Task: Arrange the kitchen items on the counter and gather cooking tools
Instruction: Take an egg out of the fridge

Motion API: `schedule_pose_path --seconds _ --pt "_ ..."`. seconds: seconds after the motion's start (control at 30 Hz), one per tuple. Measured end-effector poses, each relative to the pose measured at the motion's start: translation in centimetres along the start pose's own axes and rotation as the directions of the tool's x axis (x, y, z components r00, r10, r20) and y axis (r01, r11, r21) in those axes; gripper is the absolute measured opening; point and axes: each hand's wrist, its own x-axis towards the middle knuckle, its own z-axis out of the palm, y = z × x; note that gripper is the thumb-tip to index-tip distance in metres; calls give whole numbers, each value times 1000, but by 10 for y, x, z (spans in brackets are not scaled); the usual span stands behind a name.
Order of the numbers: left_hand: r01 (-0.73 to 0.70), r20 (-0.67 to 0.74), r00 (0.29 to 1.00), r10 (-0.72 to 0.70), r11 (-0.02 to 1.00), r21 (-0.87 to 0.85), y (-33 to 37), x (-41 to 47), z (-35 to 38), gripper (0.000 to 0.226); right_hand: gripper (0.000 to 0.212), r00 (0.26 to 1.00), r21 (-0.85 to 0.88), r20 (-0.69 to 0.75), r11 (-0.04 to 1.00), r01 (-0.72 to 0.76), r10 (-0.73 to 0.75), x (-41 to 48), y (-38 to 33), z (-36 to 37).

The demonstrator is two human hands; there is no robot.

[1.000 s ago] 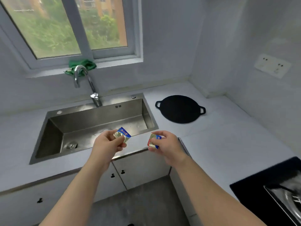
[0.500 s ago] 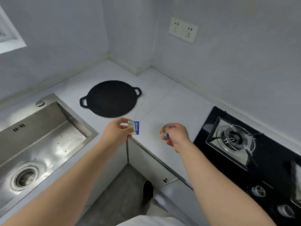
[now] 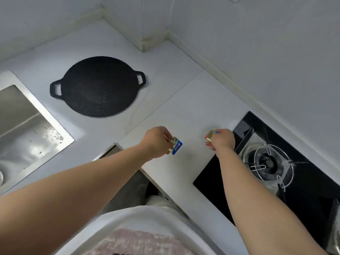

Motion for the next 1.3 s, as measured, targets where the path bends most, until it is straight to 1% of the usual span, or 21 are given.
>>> schedule_pose_path --seconds 0.17,0.23,0.37,0.47,0.57,0.63,0.7,0.77,0.83,0.93,1.03,1.23,1.3 --pt "18 63 998 -18 1000 6 3 25 22 12 11 998 -2 -36 998 57 -57 29 -6 7" --pt "7 83 996 -10 999 34 5 31 29 14 11 995 -6 -60 997 81 -81 36 -9 9" --pt "3 125 992 -13 997 80 6 43 46 16 17 989 -119 -84 987 111 -121 50 -1 12" --pt "14 154 988 -29 995 102 10 51 60 13 29 973 -218 -120 961 171 -200 56 5 9" --pt "26 174 984 -40 997 77 16 56 73 21 35 953 -355 -92 904 239 -288 57 8 3" --pt "40 195 979 -53 997 67 20 59 81 27 38 948 -396 -63 879 265 -313 58 7 -1" --pt "56 201 977 -67 997 62 22 62 88 28 41 942 -406 -29 865 294 -334 59 7 -1" --pt "52 196 979 -62 997 55 24 66 95 27 41 942 -406 13 859 312 -336 63 8 -2" --pt "64 195 978 -71 997 41 26 68 102 23 36 944 -444 52 839 314 -326 65 10 -3" --pt "71 187 980 -74 997 21 26 70 110 5 28 958 -486 35 833 265 -285 65 15 -4" --pt "53 174 983 -56 998 20 25 70 114 10 25 969 -487 -16 848 207 -246 62 19 -4" --pt "7 140 990 -16 998 67 20 64 107 25 32 960 -450 -60 866 218 -273 52 18 -5" --pt "-6 122 993 -1 998 61 17 62 100 24 34 958 -441 -68 870 221 -278 47 16 -7"
